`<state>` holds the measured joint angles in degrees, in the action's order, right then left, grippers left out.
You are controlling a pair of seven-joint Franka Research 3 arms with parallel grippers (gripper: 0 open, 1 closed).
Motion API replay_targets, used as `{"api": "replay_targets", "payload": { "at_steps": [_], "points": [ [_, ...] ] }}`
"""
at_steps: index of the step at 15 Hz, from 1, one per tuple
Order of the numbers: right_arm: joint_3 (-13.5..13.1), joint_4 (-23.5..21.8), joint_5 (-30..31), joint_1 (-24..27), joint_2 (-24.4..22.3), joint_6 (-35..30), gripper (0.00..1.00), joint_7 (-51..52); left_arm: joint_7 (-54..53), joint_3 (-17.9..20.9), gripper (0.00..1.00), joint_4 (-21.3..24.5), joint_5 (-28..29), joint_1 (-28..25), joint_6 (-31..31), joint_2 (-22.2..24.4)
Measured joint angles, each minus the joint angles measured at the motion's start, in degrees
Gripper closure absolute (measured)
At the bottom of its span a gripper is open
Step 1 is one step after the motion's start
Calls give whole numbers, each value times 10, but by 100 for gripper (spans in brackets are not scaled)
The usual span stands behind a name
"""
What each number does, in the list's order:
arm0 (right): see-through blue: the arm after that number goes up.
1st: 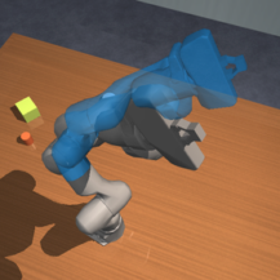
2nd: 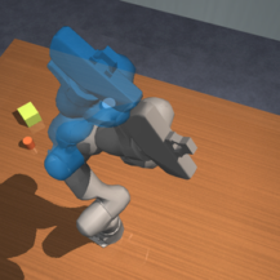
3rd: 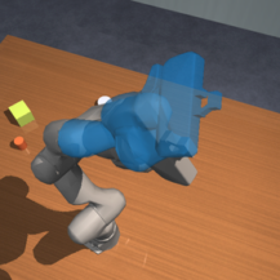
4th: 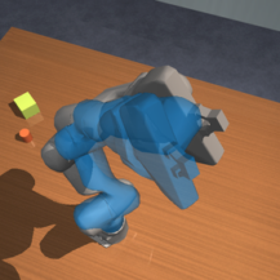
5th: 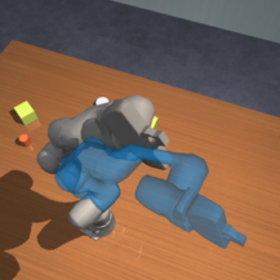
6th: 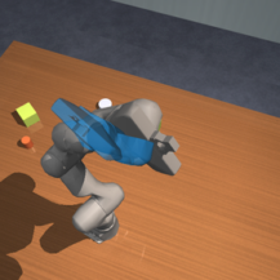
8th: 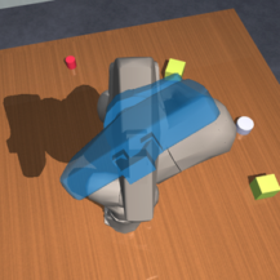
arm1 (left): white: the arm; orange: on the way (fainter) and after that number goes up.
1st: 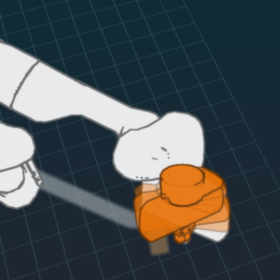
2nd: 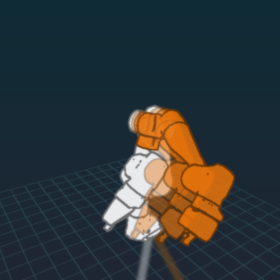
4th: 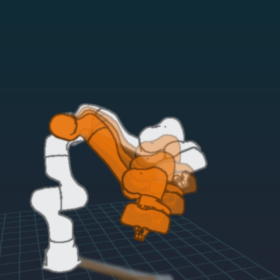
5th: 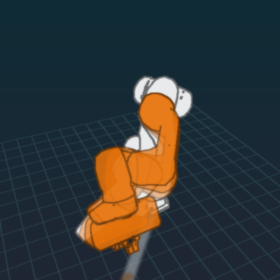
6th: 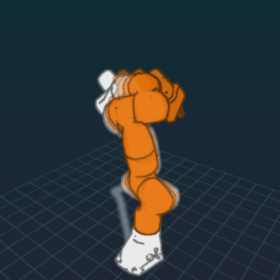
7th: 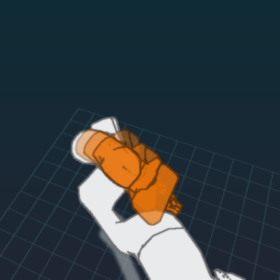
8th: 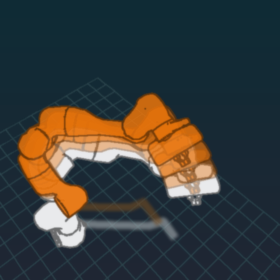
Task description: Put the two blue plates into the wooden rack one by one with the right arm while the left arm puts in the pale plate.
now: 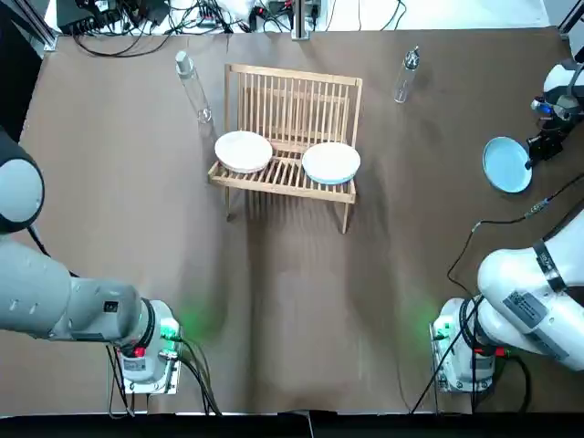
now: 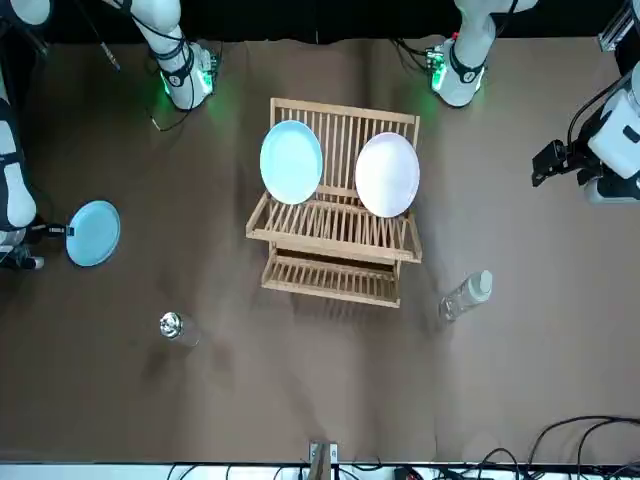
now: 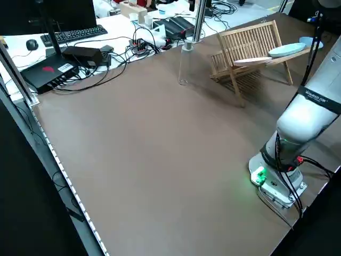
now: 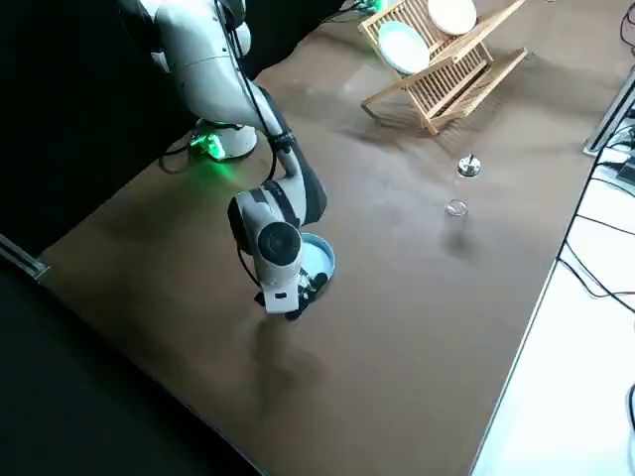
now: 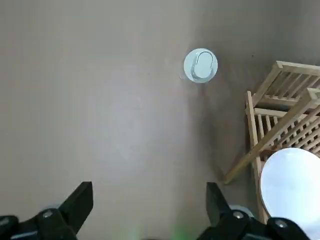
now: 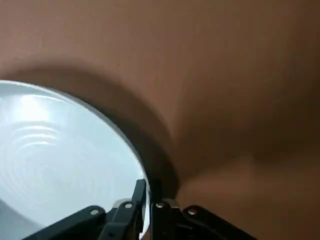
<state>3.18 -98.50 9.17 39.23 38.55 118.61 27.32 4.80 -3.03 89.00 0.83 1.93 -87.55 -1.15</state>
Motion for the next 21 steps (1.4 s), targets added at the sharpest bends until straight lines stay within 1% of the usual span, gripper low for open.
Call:
{"api": "replay_targets", "payload": {
  "at_steps": [1,4,6,9,11,13,16,18,19,21],
  "points": [
    [0,3,-17,0,-1,-7,97,1,0,0,0,0,0,0,0,0],
    [8,5,-33,-2,-1,-16,97,3,0,1,0,0,0,0,0,0],
    [24,9,-35,-5,-1,-56,97,3,0,1,0,0,0,0,0,0],
    [60,25,-38,-8,-5,-167,97,15,0,1,0,0,0,0,0,0],
    [88,42,-55,-10,-17,-265,97,17,0,1,0,0,0,-1,0,0],
    [105,53,-81,-19,-45,-371,97,10,0,1,0,0,0,-2,0,0],
    [115,52,-103,-42,-102,-515,97,-39,0,1,0,0,0,-4,0,0],
    [116,34,-123,-58,-144,-568,97,-80,0,1,0,0,0,-4,0,0],
    [116,18,-137,-70,-167,-580,97,-113,-1,1,0,0,0,-4,0,0],
    [118,-17,-170,-115,-207,-591,97,-204,-1,1,0,1,0,-4,0,0]
  ]
}}
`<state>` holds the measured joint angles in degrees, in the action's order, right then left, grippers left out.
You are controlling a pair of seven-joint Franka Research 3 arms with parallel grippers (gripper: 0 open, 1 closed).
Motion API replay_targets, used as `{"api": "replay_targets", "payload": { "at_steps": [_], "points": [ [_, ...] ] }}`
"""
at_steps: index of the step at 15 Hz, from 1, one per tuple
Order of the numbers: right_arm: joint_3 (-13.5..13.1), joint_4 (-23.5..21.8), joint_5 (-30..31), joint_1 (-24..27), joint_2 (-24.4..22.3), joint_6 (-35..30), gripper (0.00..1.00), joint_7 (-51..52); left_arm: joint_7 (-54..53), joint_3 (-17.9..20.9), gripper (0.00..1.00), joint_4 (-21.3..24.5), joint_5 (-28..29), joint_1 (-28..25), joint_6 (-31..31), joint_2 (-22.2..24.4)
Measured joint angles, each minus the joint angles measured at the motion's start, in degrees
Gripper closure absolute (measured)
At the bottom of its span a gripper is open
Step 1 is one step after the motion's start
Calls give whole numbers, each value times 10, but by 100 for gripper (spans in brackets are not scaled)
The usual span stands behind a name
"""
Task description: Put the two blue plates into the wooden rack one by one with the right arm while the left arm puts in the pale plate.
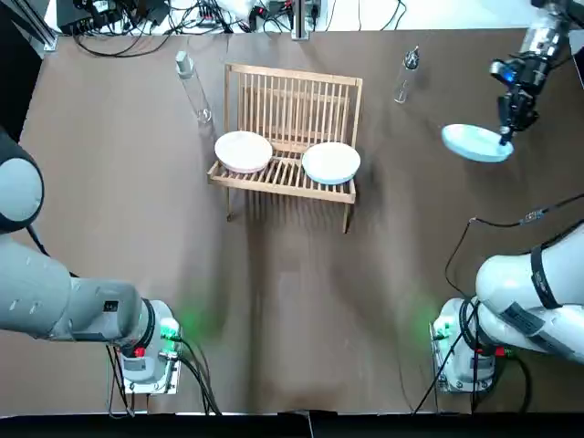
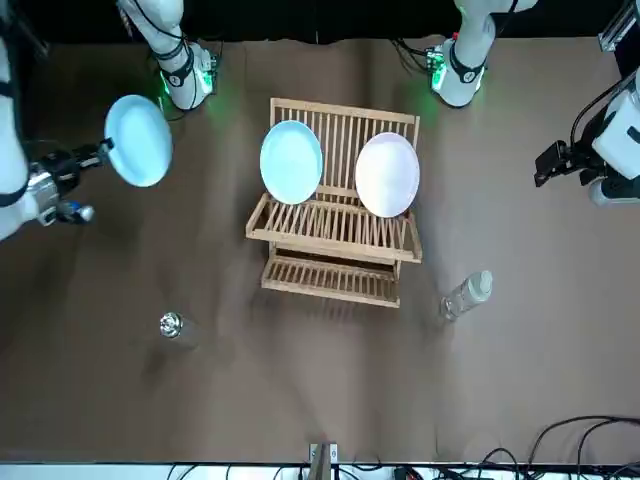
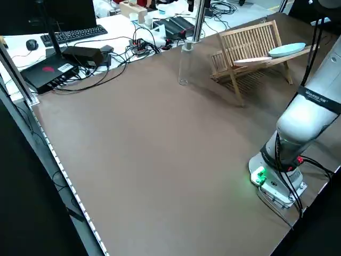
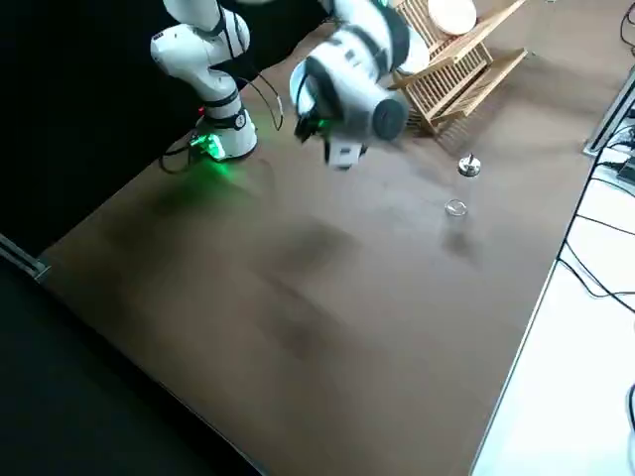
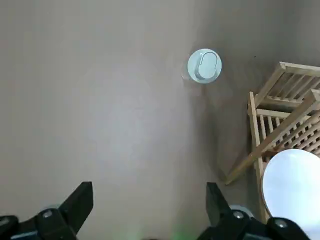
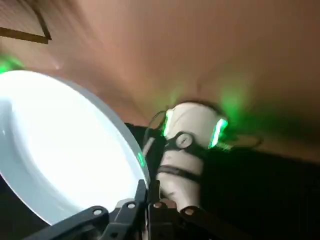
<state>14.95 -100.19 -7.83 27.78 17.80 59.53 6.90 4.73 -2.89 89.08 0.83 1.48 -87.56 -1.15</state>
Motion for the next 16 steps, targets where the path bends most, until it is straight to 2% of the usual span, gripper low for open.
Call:
{"api": "replay_targets", "payload": {
  "at_steps": [3,6,7,8,12,16],
  "points": [
    [3,-35,-56,-83,-33,-17,97,-131,0,0,0,1,0,0,0,0],
    [4,-49,-132,-152,-42,-17,97,-249,0,0,0,2,0,0,0,0],
    [4,-62,-197,-184,-42,-14,97,-302,-1,0,0,3,0,0,0,0],
    [4,-71,-229,-199,-42,-2,97,-318,-1,0,0,3,0,0,0,0],
    [4,-116,-313,-257,-54,102,97,-348,-2,0,0,3,0,0,0,0],
    [4,-134,-342,-312,-56,200,97,-379,-3,0,0,3,0,-1,0,0]
  ]
}}
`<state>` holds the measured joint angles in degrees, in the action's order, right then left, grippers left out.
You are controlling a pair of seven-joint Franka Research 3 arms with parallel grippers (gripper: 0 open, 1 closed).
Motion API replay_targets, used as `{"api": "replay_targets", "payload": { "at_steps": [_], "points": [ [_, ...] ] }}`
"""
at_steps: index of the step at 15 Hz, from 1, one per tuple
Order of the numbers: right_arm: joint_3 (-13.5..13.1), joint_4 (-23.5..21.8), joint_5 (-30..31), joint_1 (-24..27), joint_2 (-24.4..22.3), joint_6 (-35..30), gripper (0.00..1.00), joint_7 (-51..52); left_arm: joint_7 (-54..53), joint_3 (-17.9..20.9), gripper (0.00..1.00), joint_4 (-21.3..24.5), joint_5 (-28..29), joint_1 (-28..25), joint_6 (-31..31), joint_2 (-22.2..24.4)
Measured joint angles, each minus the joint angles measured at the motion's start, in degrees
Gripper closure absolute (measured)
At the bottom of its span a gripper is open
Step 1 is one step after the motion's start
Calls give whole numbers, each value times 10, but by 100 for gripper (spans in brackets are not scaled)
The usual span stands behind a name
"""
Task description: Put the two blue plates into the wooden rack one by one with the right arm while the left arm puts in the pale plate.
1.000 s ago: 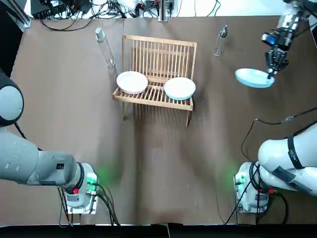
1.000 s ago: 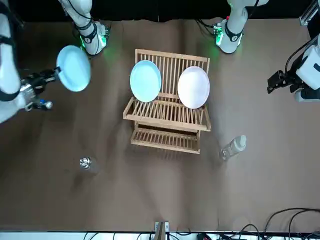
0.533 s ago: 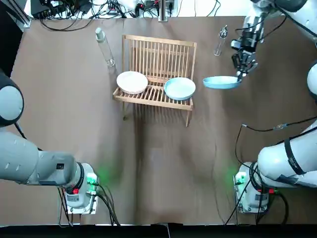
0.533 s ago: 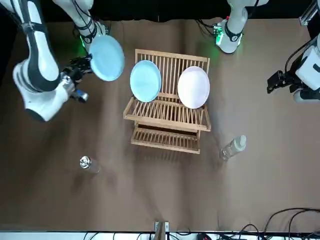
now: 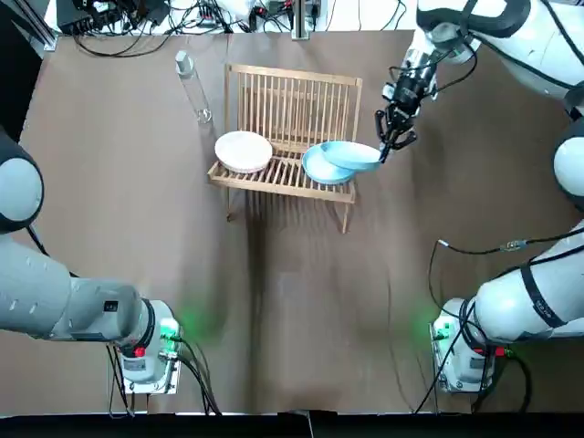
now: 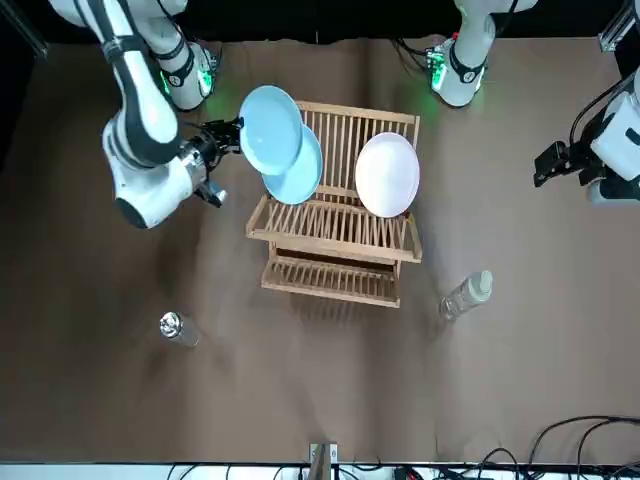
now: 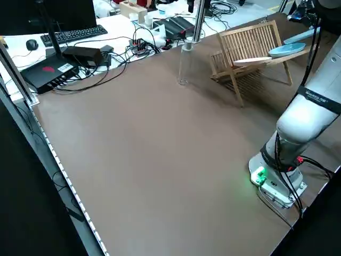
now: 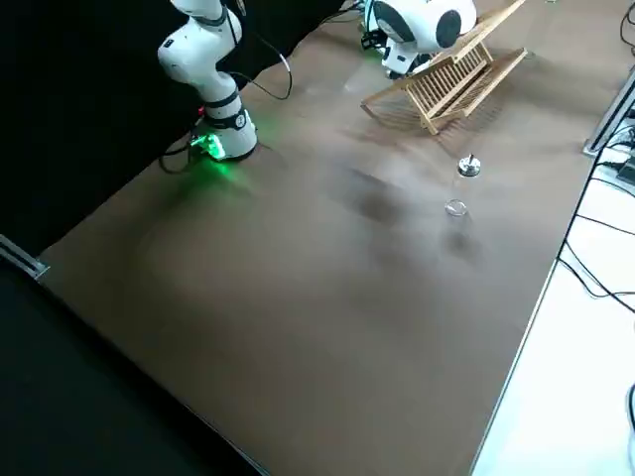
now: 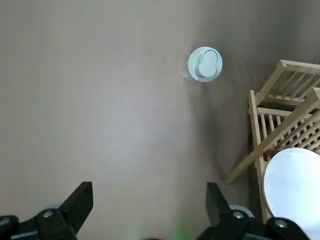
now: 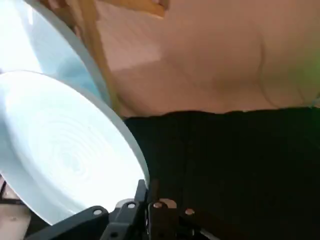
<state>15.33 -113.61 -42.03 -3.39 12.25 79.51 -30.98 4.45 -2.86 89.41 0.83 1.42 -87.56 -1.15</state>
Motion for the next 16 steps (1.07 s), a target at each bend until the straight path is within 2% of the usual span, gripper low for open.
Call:
{"api": "replay_targets", "payload": {
  "at_steps": [3,9,16],
  "points": [
    [0,-2,-7,-22,0,38,97,-12,-1,1,0,2,0,-2,1,0],
    [-1,-4,-16,-35,8,87,97,-14,-3,1,0,6,0,-2,1,0],
    [-3,-4,-17,-40,22,98,96,-14,-3,1,0,8,0,-2,1,0]
  ]
}}
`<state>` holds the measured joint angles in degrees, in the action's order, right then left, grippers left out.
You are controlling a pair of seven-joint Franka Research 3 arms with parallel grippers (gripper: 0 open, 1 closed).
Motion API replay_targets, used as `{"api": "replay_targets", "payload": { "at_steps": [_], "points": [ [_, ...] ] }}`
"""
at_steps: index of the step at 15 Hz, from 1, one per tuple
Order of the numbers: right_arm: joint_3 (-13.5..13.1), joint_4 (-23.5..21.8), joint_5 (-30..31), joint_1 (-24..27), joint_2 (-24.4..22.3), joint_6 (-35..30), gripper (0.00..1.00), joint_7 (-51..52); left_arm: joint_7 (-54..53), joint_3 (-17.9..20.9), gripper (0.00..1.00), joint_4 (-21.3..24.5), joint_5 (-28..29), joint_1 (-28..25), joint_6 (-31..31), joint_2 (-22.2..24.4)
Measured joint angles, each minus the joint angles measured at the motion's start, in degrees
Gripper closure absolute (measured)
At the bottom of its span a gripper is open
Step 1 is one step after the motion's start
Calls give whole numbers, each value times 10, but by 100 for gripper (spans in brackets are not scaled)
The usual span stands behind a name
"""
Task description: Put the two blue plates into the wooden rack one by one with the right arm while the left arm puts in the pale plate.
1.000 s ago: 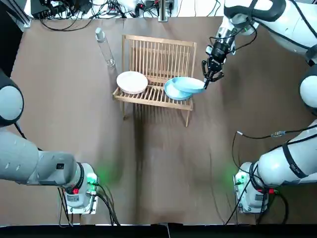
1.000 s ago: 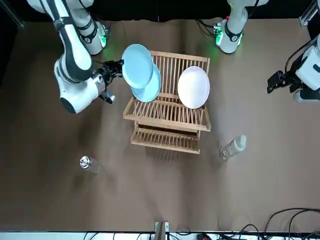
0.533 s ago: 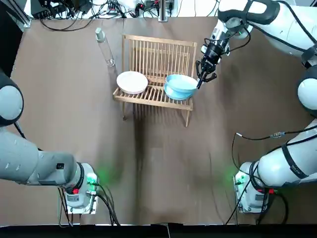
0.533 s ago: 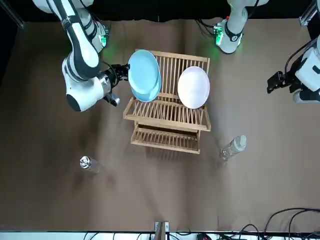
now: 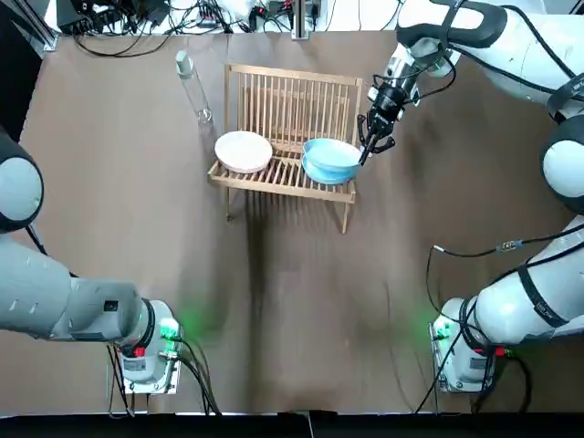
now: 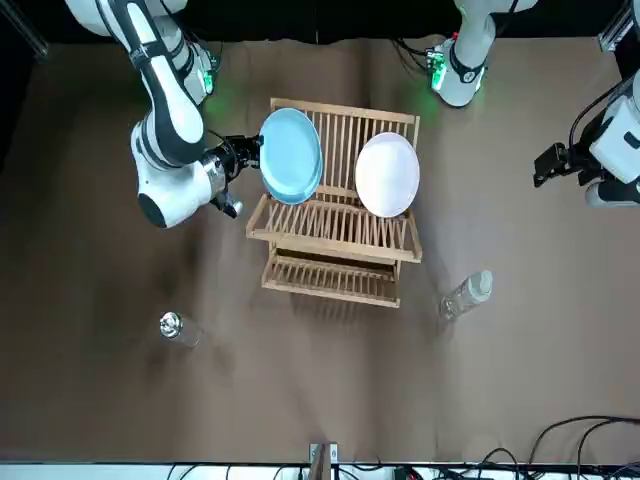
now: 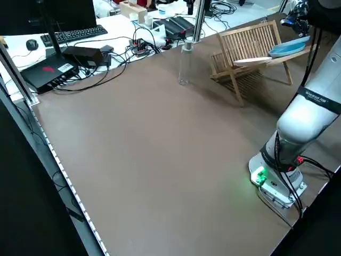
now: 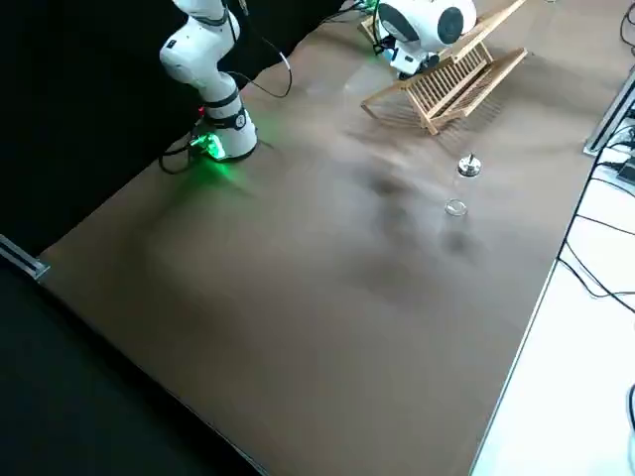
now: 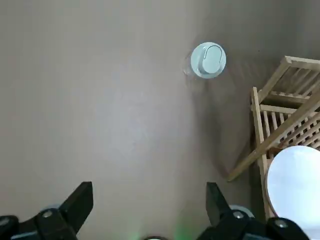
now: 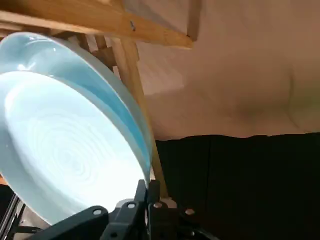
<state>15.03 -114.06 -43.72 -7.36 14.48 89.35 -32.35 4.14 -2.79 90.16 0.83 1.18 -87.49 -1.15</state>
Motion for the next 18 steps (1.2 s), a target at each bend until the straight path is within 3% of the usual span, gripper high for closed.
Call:
{"api": "replay_targets", "payload": {
  "at_steps": [1,4,9,12,18],
  "points": [
    [0,0,0,0,0,0,96,0,0,0,0,0,0,0,0,0],
    [0,5,-3,0,0,0,78,0,0,0,0,0,0,0,0,0],
    [-1,12,-4,0,0,-1,66,0,0,0,0,0,0,0,0,0],
    [-9,27,6,4,0,0,65,2,1,0,0,0,0,0,0,0],
    [-18,81,153,78,-1,0,63,90,-2,0,0,0,0,0,0,0]
  ]
}}
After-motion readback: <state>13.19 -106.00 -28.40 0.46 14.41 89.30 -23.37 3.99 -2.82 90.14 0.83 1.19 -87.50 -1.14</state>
